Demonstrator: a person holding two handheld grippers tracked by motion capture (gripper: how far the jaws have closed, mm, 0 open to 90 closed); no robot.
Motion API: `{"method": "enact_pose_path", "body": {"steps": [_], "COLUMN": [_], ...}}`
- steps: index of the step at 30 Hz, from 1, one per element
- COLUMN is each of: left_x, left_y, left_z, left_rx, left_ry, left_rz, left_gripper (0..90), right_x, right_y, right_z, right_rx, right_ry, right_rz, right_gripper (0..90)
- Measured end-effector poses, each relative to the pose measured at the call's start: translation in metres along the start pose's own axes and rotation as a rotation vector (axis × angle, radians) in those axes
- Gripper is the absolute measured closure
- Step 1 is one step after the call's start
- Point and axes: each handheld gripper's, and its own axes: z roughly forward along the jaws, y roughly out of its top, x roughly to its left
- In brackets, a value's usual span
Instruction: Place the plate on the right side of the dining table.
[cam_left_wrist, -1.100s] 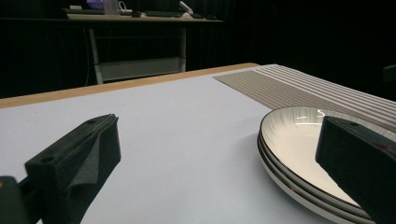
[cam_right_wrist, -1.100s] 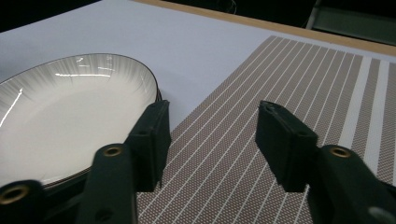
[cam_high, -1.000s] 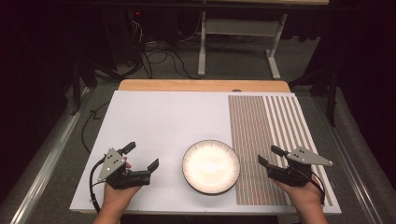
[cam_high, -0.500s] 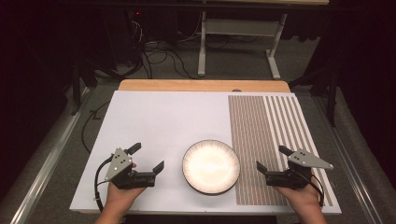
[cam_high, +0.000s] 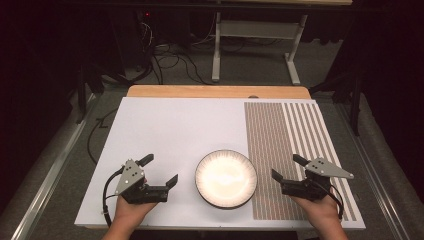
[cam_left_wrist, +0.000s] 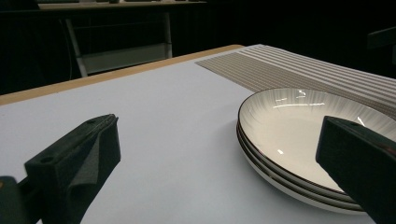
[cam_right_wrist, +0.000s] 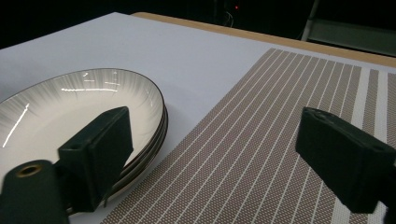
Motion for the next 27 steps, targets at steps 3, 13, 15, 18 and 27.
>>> {"method": "enact_pose_path", "body": {"steps": [3,13,15,18,27], "left_x": [-0.002,-0.001,0.000,0.000,0.000], "left_y": [0.000,0.001,0.001,0.000,0.000], "left_z": [0.001,0.000,0.000,0.000,-0.001], "left_rx": [0.004,-0.003,-0.008,-0.007,-0.011], "left_ry": [0.000,0.008,0.012,0.012,0.015], "left_rz": [0.005,0.001,-0.001,0.002,-0.005], "left_gripper": [0.3,0.3,0.3,0.3,0.3], "right_x": [0.003,0.007,0.009,0.013,0.020], "right_y": [0.001,0.004,0.004,0.004,0.002], "right_z": [0.001,0.003,0.006,0.009,0.019], "right_rx": [0.008,0.030,0.051,0.068,0.142], "right_ry": [-0.003,0.001,0.017,0.039,0.108], "right_rz": [-0.008,-0.010,-0.013,-0.022,-0.075], "right_gripper": [18.1,47.0,57.0,66.4,89.8]}}
